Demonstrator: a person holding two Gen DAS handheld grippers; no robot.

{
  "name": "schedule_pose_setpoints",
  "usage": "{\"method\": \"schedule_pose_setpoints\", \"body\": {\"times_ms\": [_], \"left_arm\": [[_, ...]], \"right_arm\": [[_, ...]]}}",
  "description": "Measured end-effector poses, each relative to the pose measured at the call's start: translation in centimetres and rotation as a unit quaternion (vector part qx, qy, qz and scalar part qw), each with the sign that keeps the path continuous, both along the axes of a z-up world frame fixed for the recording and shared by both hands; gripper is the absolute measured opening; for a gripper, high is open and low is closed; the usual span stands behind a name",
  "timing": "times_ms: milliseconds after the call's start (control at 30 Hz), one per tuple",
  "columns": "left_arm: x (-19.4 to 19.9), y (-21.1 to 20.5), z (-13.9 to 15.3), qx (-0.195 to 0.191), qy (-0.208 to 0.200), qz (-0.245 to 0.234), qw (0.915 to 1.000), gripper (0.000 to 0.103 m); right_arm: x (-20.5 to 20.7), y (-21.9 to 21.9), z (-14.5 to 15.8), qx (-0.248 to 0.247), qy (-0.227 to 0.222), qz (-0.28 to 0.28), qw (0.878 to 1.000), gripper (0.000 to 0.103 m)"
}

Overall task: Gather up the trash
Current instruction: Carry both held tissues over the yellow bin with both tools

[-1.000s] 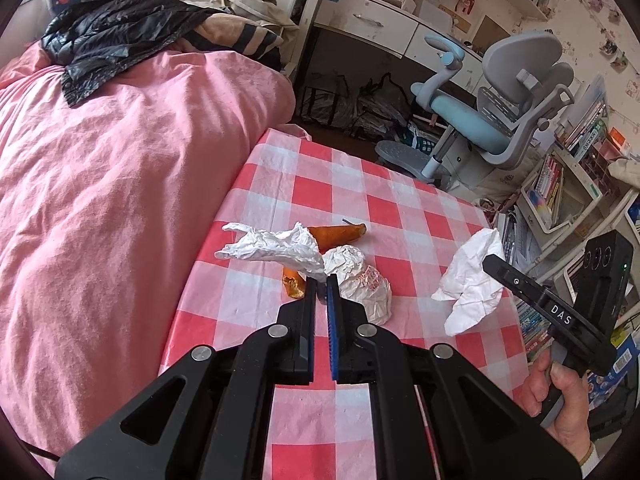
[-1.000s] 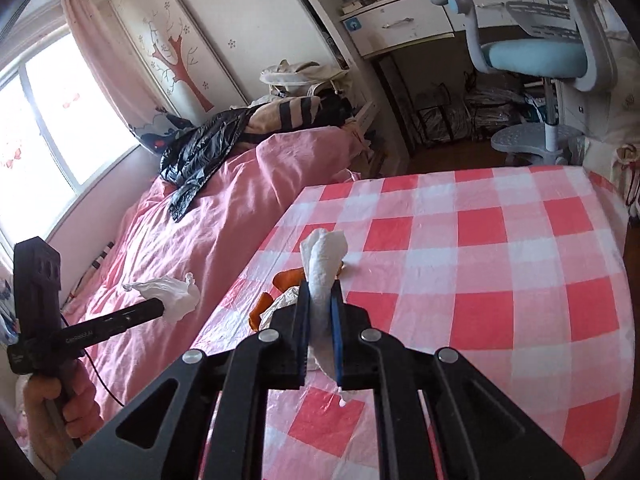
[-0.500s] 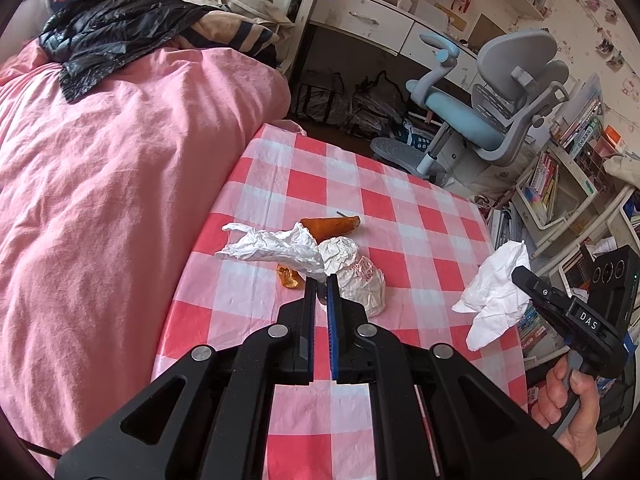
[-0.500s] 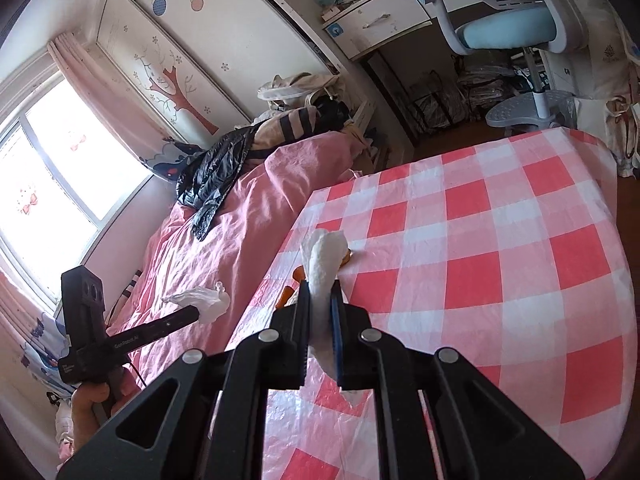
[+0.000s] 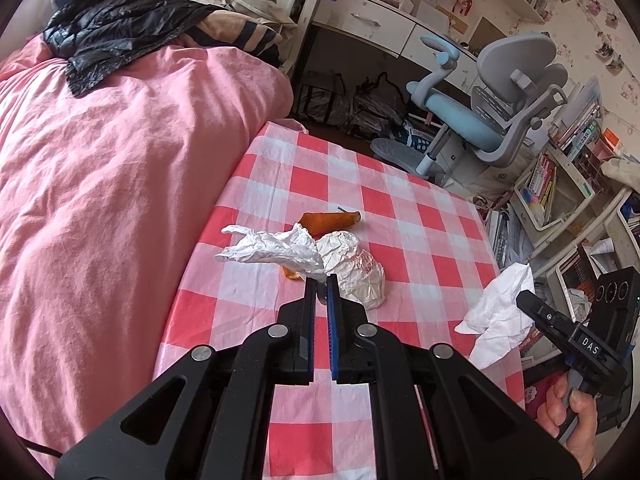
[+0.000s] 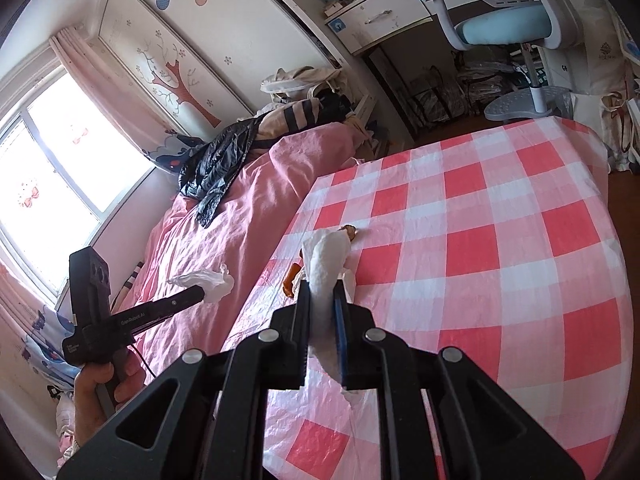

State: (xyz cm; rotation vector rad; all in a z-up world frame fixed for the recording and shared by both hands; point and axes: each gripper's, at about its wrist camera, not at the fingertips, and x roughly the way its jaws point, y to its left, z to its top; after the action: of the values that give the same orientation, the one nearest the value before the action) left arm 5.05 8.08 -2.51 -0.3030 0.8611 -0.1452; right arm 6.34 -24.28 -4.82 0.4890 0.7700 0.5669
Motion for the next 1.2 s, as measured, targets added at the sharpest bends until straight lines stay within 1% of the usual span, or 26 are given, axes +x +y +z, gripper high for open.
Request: {"method": "schedule_pose_setpoints", "body": {"times_ms": [267,433,633,833,1033,1200], "left_arm": [[-0.4,0.1,0.2,-0.001,-0.004,-0.003,1.0000,0.004],[-0.8,0.2,0.3,-0.010,-0.008,-0.004,0.9999,0.004],[-2.3,-0.7,0.0,-0.008,-0.011,-0.026,0.9996,0.004],[-4.2,-2.4,-0.5,0.008,-0.011,-0.051,0.9986,0.004],[-6.9,-3.0,-1.2,0.017,-0.003,-0.059,0.9981,0.004],[-8.8,-3.2,-2.0,0.020,0.006,-0.063,0.9978,0.004]], "right_arm": [[-0.1,1.1,-0.4,-0.020,0.004,0.013,1.000,0.013],[-0.7,1.2,-0.4,-0.012,0.003,0.019,1.000,0.013],[-3.1,1.4,0.2,0.001,-0.013,0.040,0.999,0.013],[-5.9,1.1,0.4,0.020,-0.026,0.060,0.998,0.013],[-8.0,1.2,0.9,0.033,-0.043,0.089,0.995,0.014],[-9.6,1.9,0.8,0.037,-0.048,0.115,0.991,0.014]]}}
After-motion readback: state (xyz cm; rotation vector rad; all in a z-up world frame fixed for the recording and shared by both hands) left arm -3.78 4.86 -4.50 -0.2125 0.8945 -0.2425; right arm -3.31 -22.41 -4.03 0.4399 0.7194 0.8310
